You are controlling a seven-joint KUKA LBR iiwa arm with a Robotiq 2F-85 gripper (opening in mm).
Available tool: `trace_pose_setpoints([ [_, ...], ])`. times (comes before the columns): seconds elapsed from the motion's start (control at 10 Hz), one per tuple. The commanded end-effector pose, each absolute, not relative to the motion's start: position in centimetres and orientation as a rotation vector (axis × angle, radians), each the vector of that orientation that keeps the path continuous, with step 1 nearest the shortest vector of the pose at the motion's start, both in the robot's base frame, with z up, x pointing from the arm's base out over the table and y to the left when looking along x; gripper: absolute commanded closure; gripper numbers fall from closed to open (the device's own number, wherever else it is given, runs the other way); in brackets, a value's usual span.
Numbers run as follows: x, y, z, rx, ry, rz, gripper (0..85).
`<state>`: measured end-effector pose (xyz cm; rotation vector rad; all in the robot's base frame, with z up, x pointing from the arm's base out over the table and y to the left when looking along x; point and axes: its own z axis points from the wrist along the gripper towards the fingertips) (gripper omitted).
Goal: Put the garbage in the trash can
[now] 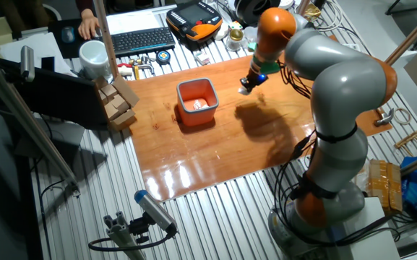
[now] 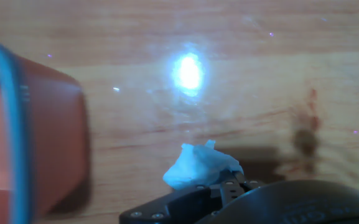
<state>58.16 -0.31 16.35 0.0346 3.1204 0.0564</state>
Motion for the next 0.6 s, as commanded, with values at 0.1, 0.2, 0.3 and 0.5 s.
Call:
trace_pose_setpoints([
  [0.1, 58.5, 1.4, 17.8, 0.036, 3.104, 0.063, 85.0],
  [0.2, 58.7, 2.3, 18.4, 0.031, 3.098, 0.056, 85.0],
  [0.3, 59.0, 3.2, 19.0, 0.029, 3.089, 0.058, 85.0],
  [0.5, 59.3, 4.8, 20.0, 0.024, 3.081, 0.053, 85.0],
])
